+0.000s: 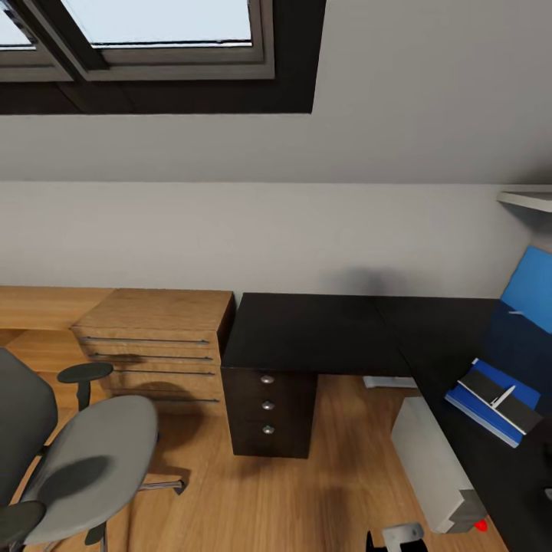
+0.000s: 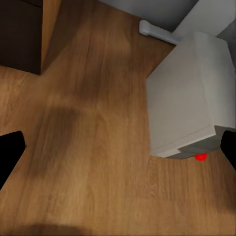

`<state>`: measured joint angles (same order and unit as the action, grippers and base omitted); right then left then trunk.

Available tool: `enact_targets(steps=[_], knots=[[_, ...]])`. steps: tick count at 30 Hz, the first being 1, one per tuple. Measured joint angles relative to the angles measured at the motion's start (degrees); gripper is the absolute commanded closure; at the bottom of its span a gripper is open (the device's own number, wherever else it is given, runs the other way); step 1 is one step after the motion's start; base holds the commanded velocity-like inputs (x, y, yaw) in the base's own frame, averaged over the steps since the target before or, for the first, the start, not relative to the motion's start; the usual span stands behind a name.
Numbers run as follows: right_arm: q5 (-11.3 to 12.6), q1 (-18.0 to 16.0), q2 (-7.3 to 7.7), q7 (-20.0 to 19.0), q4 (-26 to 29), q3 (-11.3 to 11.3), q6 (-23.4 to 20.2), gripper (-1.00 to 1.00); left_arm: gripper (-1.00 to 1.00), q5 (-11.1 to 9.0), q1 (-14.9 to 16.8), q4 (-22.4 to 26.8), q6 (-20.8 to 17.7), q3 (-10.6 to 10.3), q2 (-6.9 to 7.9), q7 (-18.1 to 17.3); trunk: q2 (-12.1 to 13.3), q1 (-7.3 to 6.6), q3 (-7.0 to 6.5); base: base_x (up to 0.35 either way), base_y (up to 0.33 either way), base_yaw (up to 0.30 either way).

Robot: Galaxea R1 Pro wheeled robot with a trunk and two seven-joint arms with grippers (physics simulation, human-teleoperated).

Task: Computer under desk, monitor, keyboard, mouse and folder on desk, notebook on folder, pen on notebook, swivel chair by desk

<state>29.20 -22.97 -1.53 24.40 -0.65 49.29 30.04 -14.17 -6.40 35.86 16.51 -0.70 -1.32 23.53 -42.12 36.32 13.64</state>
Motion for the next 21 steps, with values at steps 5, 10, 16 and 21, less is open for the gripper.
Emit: enact_targets(steps=[5, 10, 16, 21], knots=[[-0.1, 0.1, 0.01, -0.8, 0.0, 0.0, 0.0, -1.00, -1.00, 0.0, 0.0, 0.0, 0.0, 0.0, 0.00, 0.0, 2.0, -1.10, -0.90, 0.000, 0.000, 0.000], [-0.1, 0.1, -0.06, -0.9, -0.1, 0.0, 0.0, -1.00, -1.00, 0.0, 0.0, 0.0, 0.1, 0.0, 0.00, 0.0, 4.0, -2.20, -1.80, 0.000, 0.000, 0.173], [0.0, 0.1, -0.20, -0.9, -0.1, 0.1, 0.0, -1.00, -1.00, 0.1, 0.0, 0.0, 0.0, 0.0, 0.00, 0.0, 6.4, -3.52, -2.88, 0.000, 0.000, 0.275], [0.1, 0.2, -0.52, -0.8, -0.1, 0.1, 0.0, -1.00, -1.00, 0.1, 0.0, 0.0, 0.0, 0.0, 0.00, 0.1, 8.4, -4.62, -3.78, 0.000, 0.000, 0.279]])
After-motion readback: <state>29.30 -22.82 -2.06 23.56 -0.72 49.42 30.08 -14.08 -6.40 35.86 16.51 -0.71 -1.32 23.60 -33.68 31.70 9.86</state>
